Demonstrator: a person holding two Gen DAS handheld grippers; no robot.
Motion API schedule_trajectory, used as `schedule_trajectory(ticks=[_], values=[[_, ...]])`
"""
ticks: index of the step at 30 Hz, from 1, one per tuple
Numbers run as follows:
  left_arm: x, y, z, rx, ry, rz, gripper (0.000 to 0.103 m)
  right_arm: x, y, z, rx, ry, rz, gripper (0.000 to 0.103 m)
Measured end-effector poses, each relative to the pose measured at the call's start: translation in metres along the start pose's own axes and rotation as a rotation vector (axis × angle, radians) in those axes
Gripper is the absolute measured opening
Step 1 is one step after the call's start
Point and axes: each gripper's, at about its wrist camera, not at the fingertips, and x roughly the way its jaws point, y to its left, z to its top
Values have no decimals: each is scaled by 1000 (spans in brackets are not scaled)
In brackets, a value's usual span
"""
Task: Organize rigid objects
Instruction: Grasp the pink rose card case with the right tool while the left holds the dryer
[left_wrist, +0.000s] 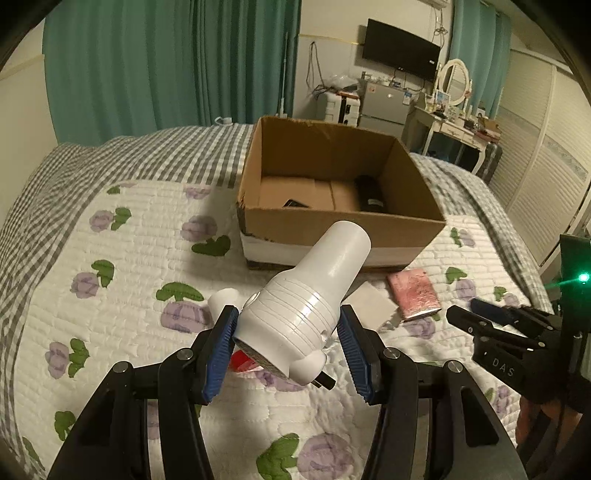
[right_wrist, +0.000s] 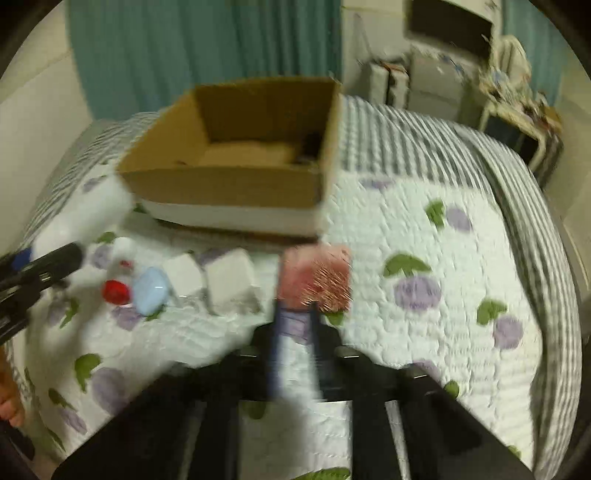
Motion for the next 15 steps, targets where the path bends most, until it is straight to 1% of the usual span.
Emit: schedule_trajectory(ticks=[1, 5, 7, 9, 11, 13, 15], values=[[4, 1, 0, -2, 6, 5, 56, 5, -4, -1, 5, -1, -14, 51], [28, 6, -2, -20, 40, 24, 55, 36, -9, 6, 12, 40, -9, 52], [41, 10, -2, -29, 57, 34, 55, 50, -10, 9, 3, 57, -13, 60], [52, 14, -3, -41, 74, 39, 55, 68, -10, 14, -2, 83, -7, 60], [61, 17, -2, -50, 86, 44, 56, 81, -10, 18, -9, 92, -17, 65], [65, 19, -3, -56, 89, 40, 56, 90, -11, 23, 8, 95, 11, 69], [68, 17, -2, -50, 86, 49, 56, 97, -10, 26, 7, 103, -2, 70]])
